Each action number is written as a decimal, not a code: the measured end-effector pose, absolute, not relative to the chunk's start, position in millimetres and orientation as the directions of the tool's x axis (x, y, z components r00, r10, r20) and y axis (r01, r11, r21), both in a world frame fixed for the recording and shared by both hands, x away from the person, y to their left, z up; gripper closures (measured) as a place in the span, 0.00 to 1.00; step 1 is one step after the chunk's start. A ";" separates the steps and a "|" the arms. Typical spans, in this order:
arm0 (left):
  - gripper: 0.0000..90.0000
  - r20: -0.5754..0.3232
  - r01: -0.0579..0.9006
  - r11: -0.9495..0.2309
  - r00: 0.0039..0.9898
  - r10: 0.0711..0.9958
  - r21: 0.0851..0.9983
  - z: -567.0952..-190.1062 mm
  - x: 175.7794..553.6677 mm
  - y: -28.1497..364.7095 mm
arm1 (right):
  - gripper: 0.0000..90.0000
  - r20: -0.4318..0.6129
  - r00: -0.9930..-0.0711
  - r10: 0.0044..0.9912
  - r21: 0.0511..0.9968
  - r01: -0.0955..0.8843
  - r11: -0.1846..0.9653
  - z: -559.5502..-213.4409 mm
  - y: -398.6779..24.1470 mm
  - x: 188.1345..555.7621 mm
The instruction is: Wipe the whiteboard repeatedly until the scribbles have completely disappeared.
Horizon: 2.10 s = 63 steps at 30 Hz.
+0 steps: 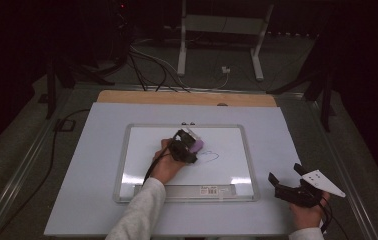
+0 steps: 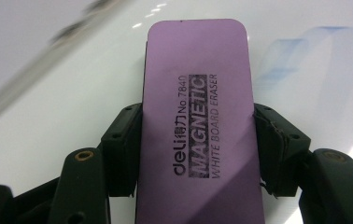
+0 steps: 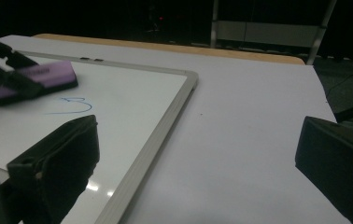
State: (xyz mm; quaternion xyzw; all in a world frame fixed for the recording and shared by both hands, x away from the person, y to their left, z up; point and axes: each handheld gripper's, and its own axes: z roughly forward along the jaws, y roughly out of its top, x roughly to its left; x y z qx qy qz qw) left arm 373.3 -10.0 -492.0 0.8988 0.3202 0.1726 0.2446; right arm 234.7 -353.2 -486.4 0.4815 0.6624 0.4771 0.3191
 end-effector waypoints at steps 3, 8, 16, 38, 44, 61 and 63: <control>0.46 0.113 0.420 -0.720 0.818 0.563 0.553 -491.5 358.6 -25.1 | 0.00 0.037 -0.333 0.942 0.940 0.332 0.081 -486.3 -353.4 234.5; 0.46 0.125 0.397 -0.735 0.831 0.542 0.549 -491.1 357.1 -33.1 | 0.00 0.036 -0.333 0.942 0.940 0.332 0.081 -486.2 -352.8 234.3; 0.46 0.231 0.544 -0.656 0.651 0.724 0.523 -491.1 389.9 -17.2 | 0.00 0.042 -0.328 0.944 0.941 0.331 0.073 -486.2 -355.8 233.7; 0.46 0.169 0.461 -0.708 0.763 0.624 0.535 -490.7 379.0 -41.6 | 0.00 0.038 -0.331 0.943 0.941 0.330 0.078 -486.0 -354.6 233.4; 0.46 0.199 0.546 -0.651 0.666 0.719 0.527 -490.8 392.0 -30.0 | 0.00 0.041 -0.328 0.944 0.940 0.332 0.075 -486.2 -355.7 233.4; 0.46 0.184 0.505 -0.680 0.715 0.674 0.531 -490.7 386.3 -38.6 | 0.00 0.035 -0.329 0.944 0.941 0.329 0.080 -485.4 -355.3 232.2; 0.46 0.185 0.529 -0.666 0.693 0.697 0.527 -490.4 389.7 -35.3 | 0.00 0.035 -0.329 0.944 0.941 0.329 0.080 -485.5 -355.5 232.2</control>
